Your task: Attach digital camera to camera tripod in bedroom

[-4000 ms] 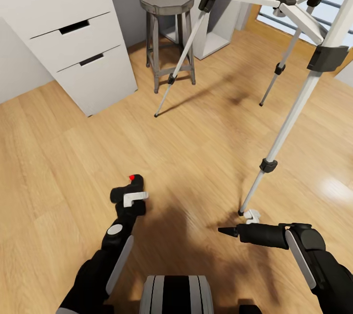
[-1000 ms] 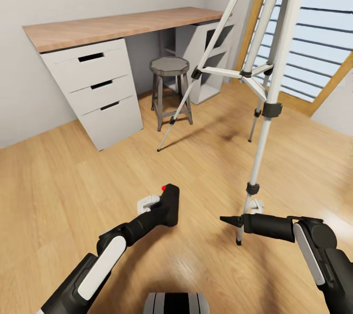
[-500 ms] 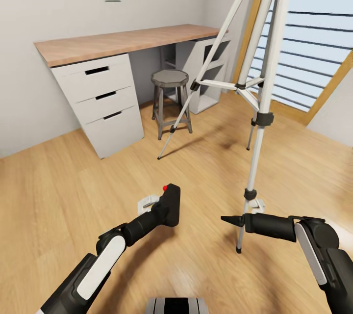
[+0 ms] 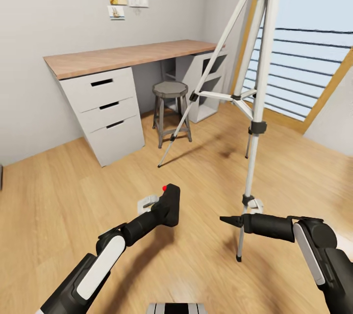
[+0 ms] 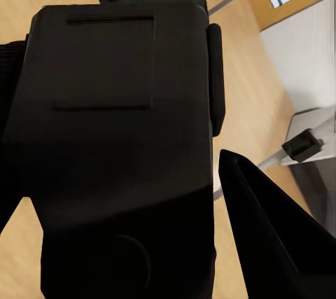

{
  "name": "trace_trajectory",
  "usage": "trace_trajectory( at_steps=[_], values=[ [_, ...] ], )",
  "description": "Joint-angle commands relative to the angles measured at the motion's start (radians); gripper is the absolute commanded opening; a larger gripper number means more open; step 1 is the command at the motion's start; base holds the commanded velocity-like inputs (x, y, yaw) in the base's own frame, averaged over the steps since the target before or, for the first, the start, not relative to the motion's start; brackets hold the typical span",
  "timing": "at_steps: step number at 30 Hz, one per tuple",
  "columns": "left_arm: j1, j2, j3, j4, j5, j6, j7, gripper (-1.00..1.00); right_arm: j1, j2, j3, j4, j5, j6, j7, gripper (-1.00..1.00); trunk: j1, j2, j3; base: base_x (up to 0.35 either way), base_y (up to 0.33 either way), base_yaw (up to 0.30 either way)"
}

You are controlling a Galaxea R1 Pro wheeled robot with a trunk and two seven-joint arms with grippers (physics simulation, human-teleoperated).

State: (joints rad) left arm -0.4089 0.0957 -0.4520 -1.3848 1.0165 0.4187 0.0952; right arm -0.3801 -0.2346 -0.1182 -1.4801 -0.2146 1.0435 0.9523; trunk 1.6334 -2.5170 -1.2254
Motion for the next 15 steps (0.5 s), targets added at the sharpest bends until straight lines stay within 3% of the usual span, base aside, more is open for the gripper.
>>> trace_trajectory(
  at_steps=[1, 5, 8, 15],
  values=[
    [-0.001, 0.001, -0.002, -0.002, 0.008, 0.002, 0.01, -1.0, -0.001, -0.001, 0.0, 0.0, 0.003, 0.004, 0.005, 1.0, -0.001, 0.0, 0.003, 0.0, 0.0, 0.0],
    [-0.001, 0.001, 0.008, -0.002, 0.008, 0.002, 0.01, -1.0, 0.0, -0.002, 0.0, 0.0, 0.003, 0.004, 0.005, 1.0, -0.002, 0.001, 0.019, 0.0, 0.0, 0.0],
    [-0.001, 0.0, 0.039, -0.001, 0.009, 0.002, 0.009, -1.0, -0.001, -0.003, 0.0, 0.0, 0.003, 0.004, 0.005, 1.0, -0.004, 0.002, 0.03, 0.0, 0.0, 0.0],
    [-0.001, 0.0, 0.055, 0.0, 0.01, 0.003, 0.008, -1.0, 0.0, -0.003, 0.0, 0.0, 0.003, 0.004, 0.005, 1.0, -0.007, 0.003, 0.057, 0.0, 0.0, 0.0]
  ],
)
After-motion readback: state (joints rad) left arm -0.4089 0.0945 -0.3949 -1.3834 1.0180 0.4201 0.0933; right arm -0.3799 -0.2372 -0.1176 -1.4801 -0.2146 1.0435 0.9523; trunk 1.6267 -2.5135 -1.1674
